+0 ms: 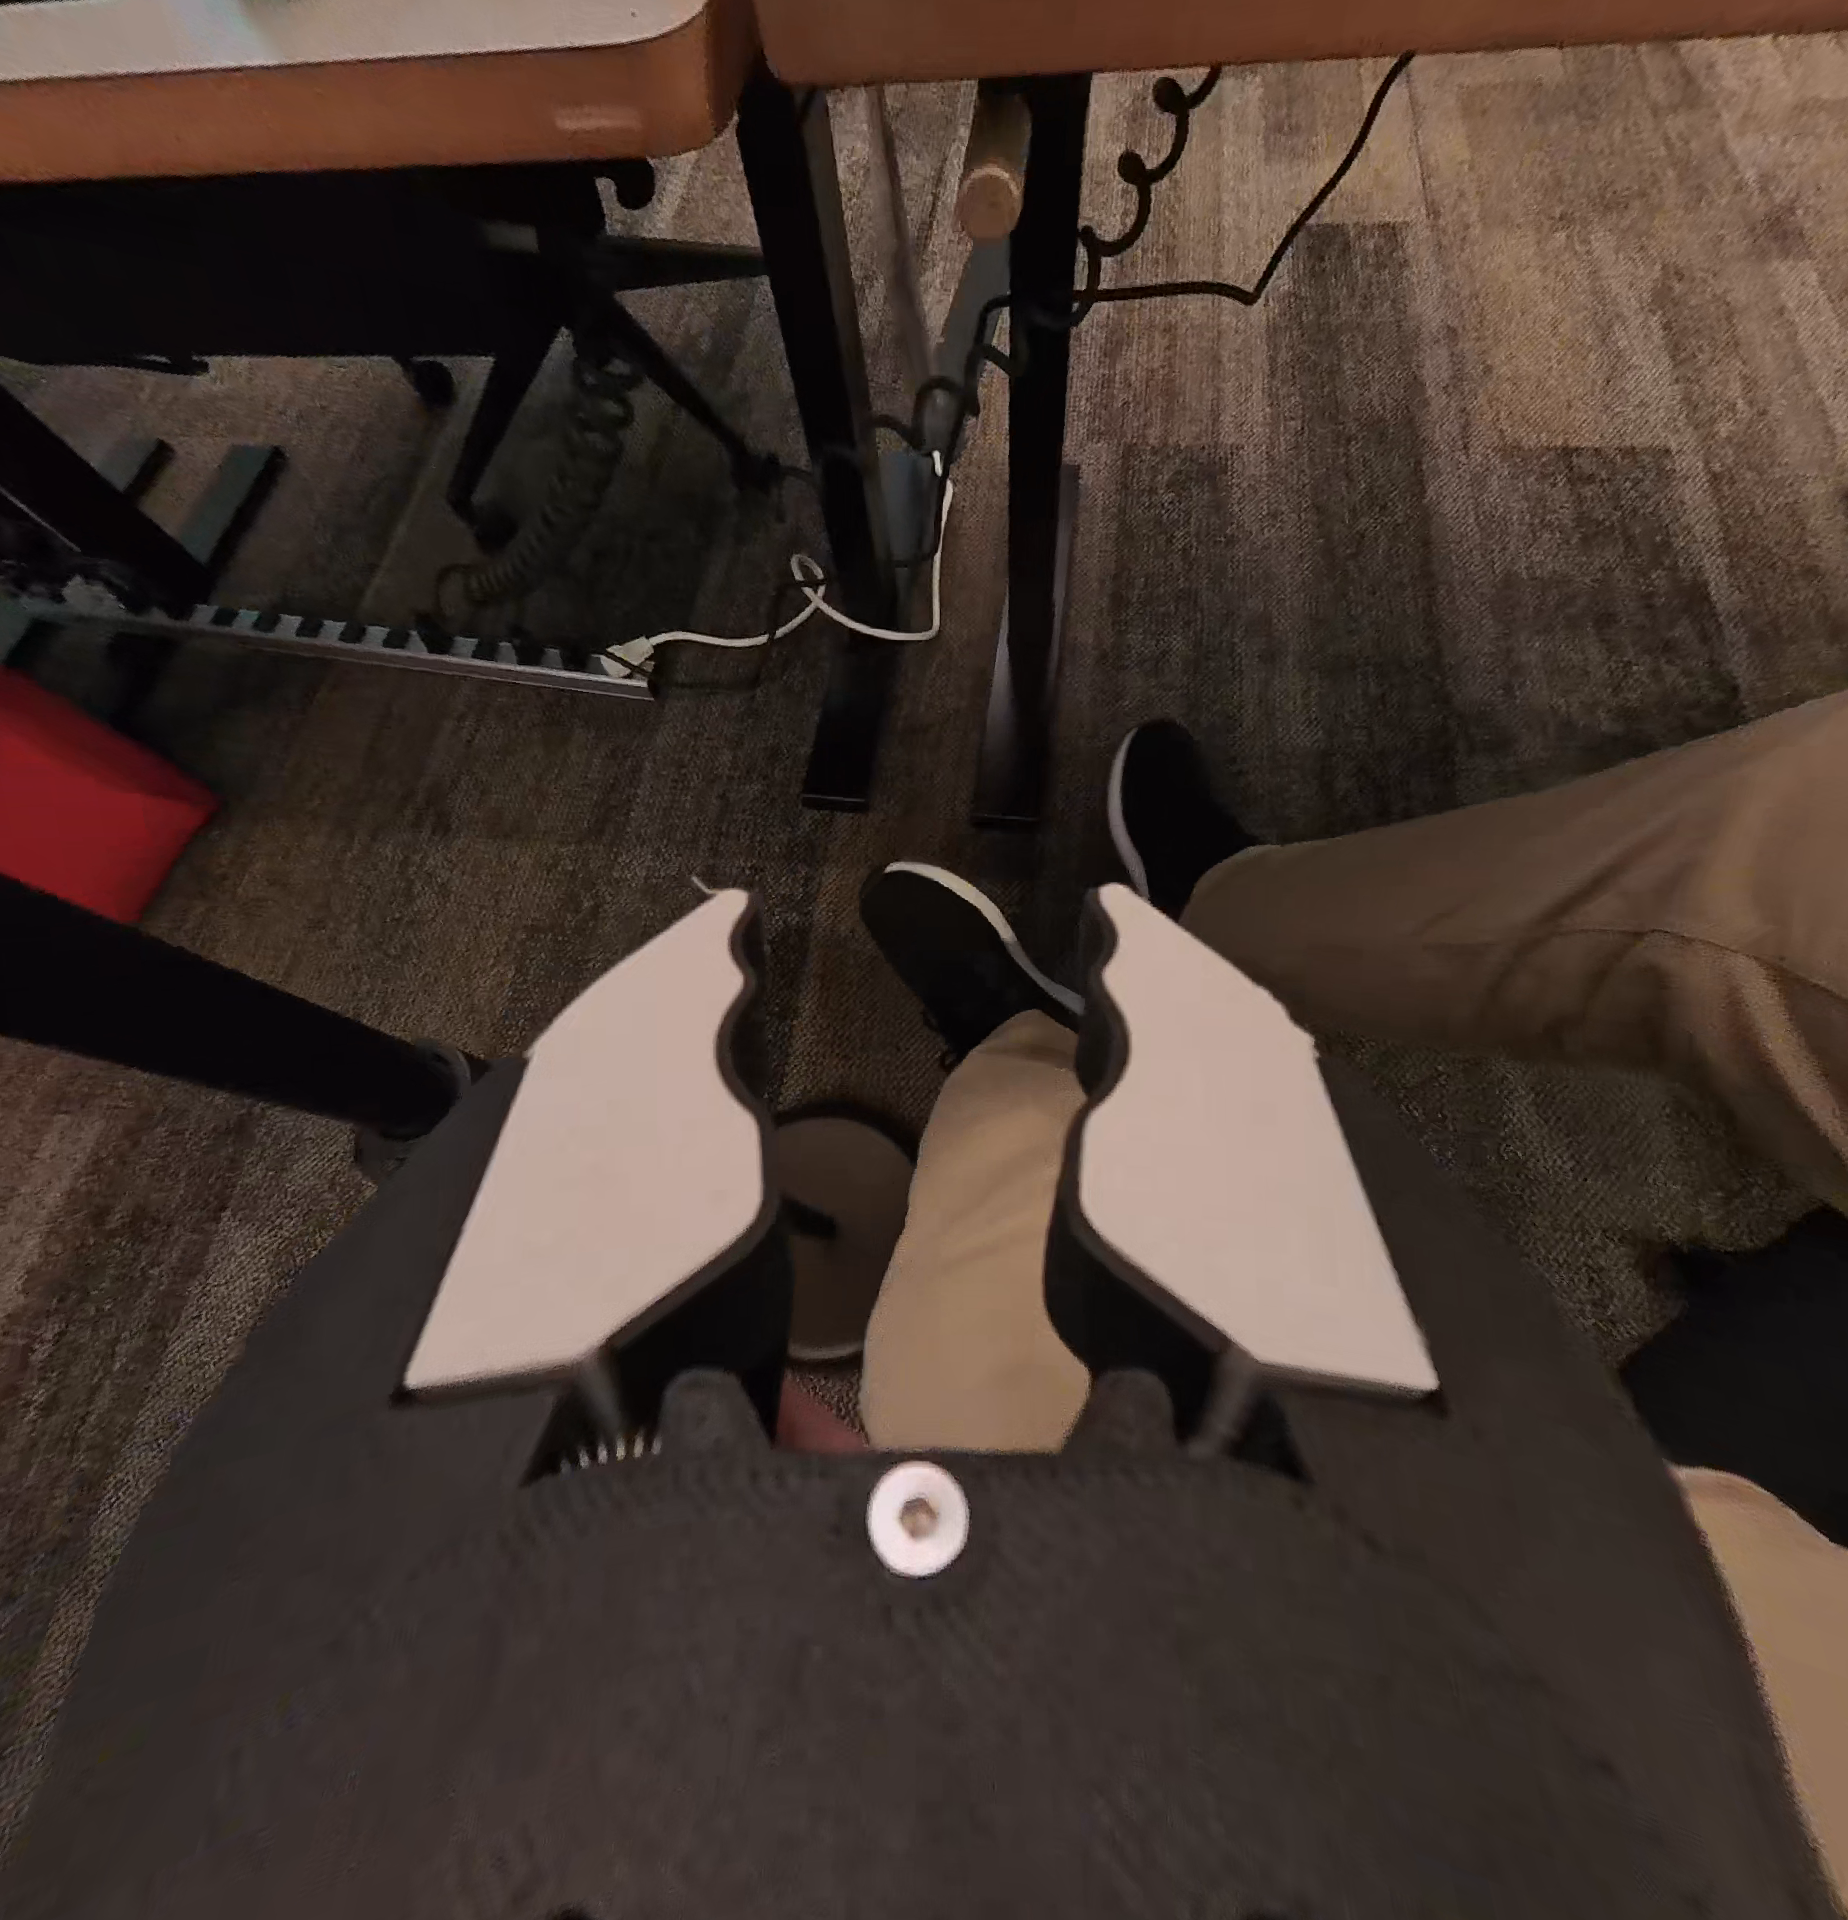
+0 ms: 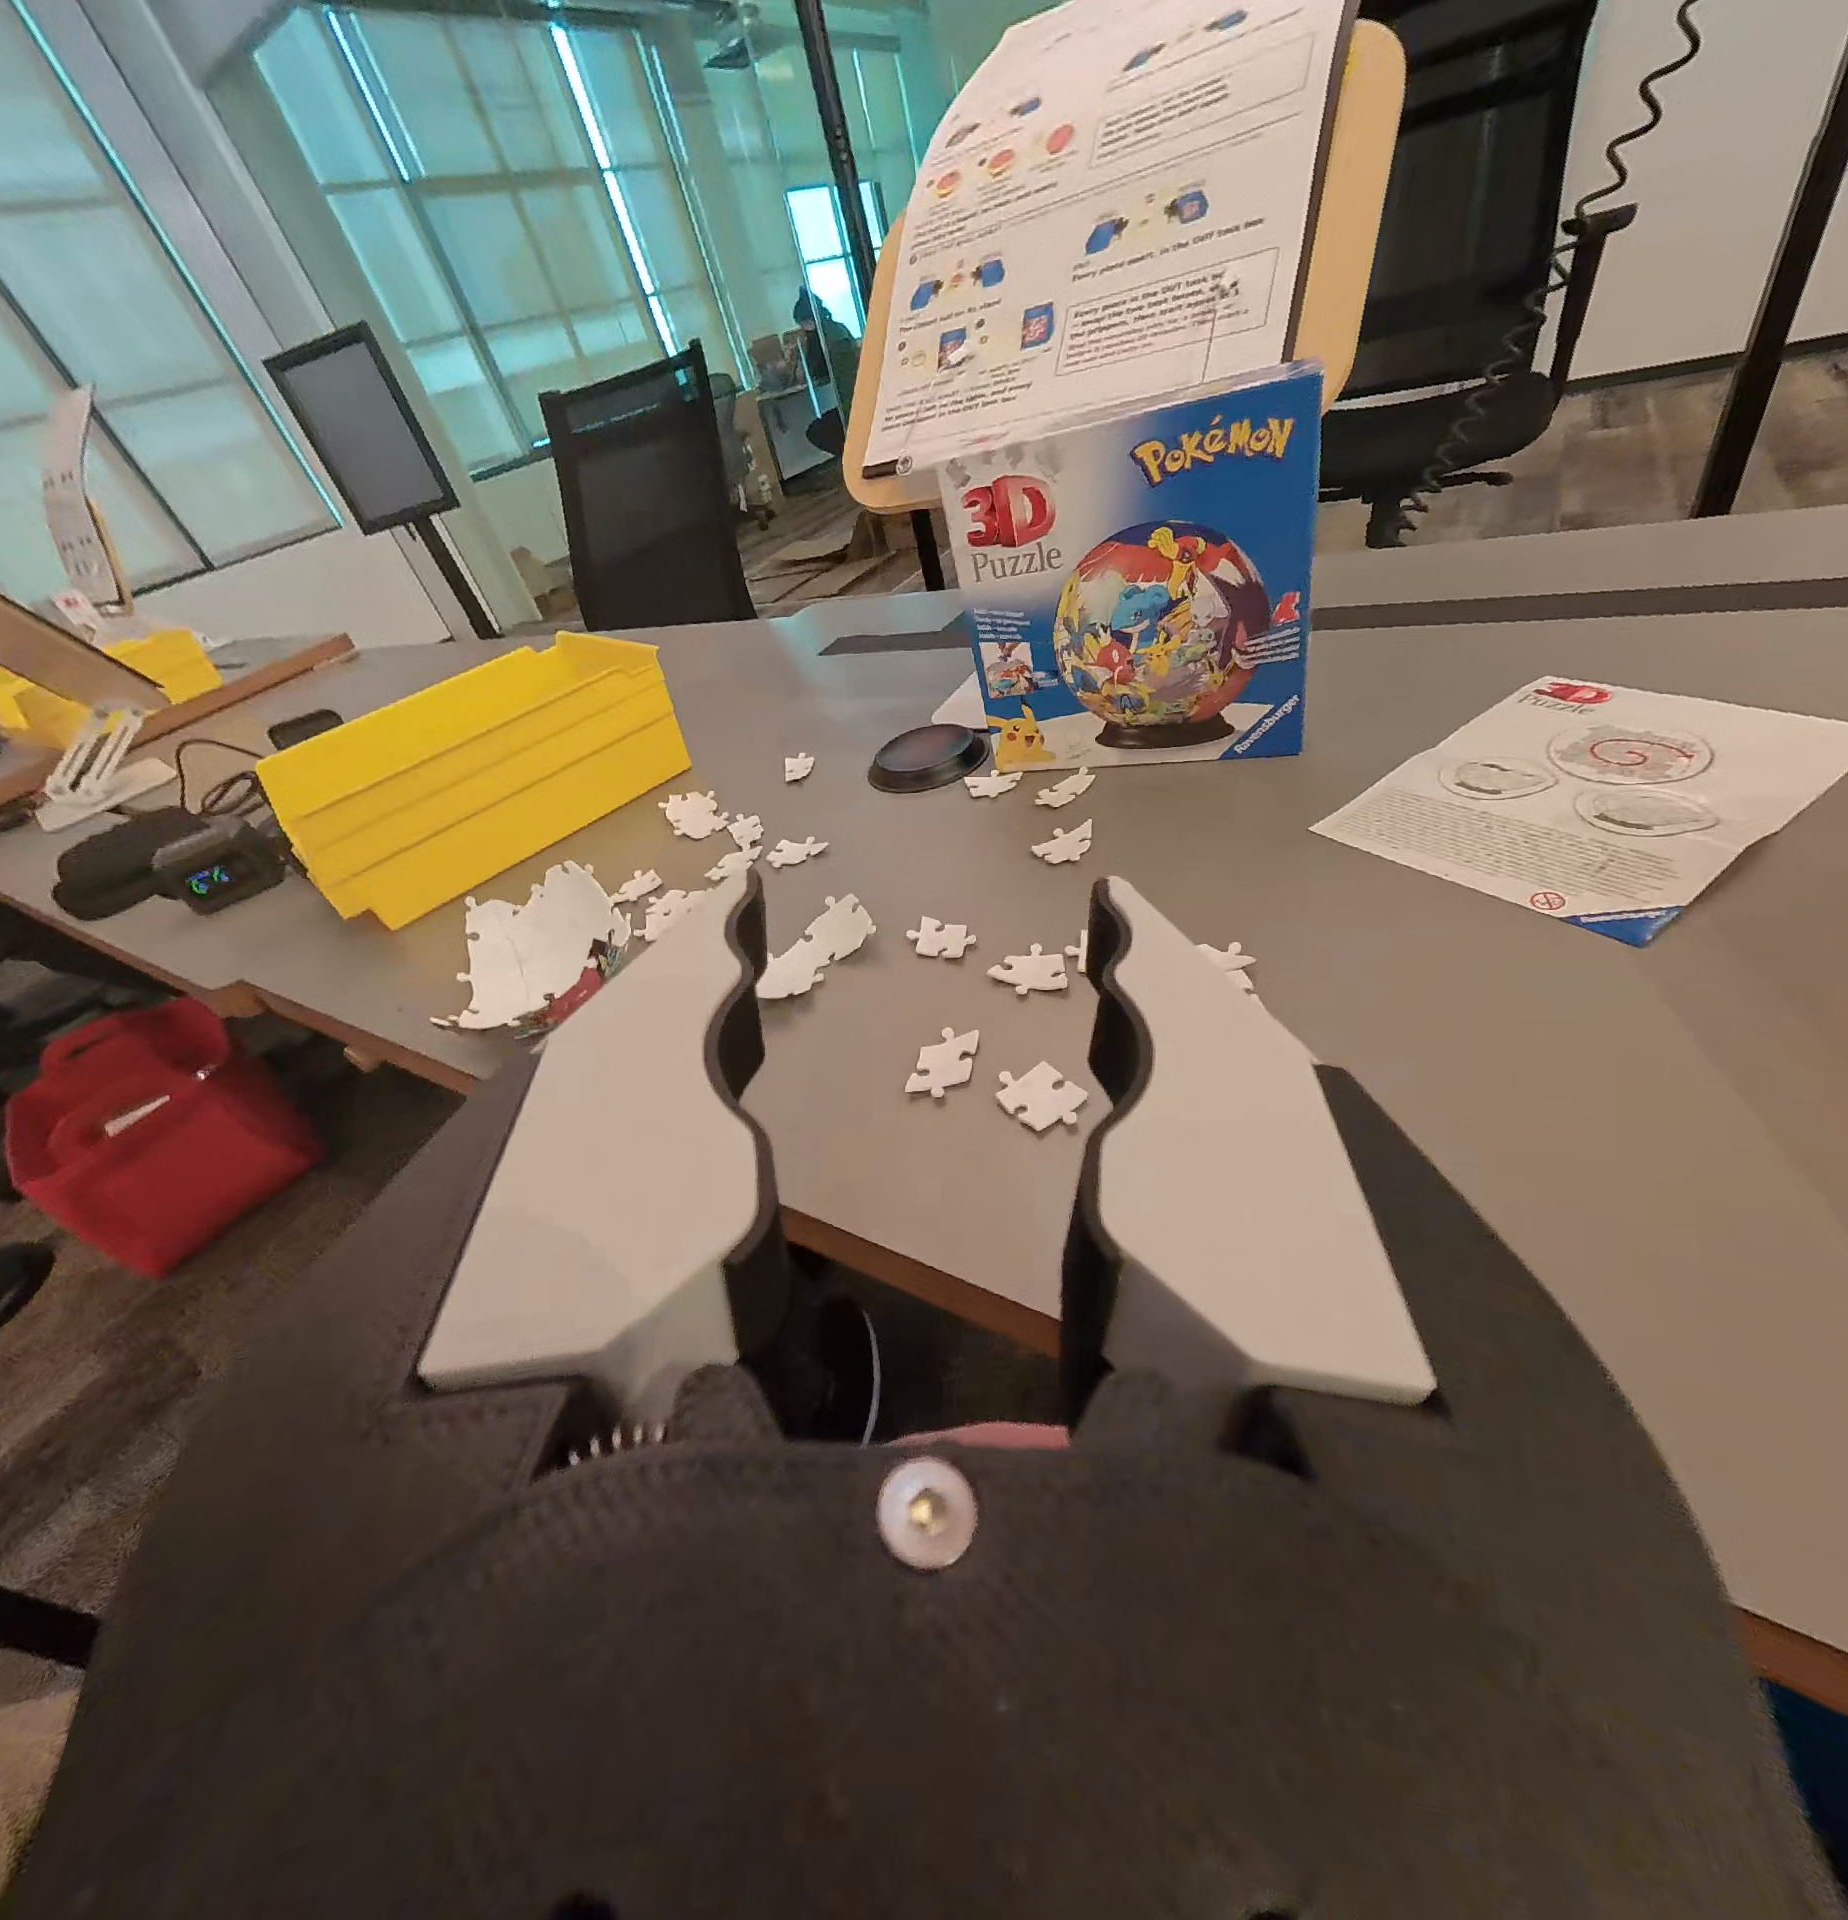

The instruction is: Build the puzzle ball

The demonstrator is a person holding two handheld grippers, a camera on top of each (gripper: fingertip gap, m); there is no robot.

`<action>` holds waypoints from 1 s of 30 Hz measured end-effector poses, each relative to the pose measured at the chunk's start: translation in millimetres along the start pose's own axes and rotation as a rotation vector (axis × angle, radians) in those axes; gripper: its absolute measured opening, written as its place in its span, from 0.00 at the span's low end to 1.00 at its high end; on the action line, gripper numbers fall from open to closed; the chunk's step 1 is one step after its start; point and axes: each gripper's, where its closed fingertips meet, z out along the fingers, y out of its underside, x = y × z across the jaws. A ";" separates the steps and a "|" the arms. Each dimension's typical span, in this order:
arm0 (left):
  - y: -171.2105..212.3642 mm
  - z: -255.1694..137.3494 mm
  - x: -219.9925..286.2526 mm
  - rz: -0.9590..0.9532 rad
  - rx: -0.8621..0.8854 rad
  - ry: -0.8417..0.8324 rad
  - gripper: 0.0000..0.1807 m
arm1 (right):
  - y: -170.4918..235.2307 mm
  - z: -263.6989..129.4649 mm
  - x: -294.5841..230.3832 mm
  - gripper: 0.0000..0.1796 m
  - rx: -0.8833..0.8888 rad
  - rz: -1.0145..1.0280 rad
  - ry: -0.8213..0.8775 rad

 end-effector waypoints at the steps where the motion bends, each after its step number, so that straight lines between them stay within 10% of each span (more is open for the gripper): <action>1: 0.4 1.7 1.1 0.008 -0.007 0.003 0.32 | 1.2 -0.8 -0.8 0.34 -0.004 -0.017 0.002; 17: -55.6 73.0 37.8 0.071 0.030 0.123 0.32 | 98.0 -67.2 122.9 0.48 -0.365 -0.389 0.359; 30: -209.9 120.7 74.5 0.222 0.276 0.169 0.31 | 12.9 49.4 53.3 0.49 -0.175 -0.629 0.158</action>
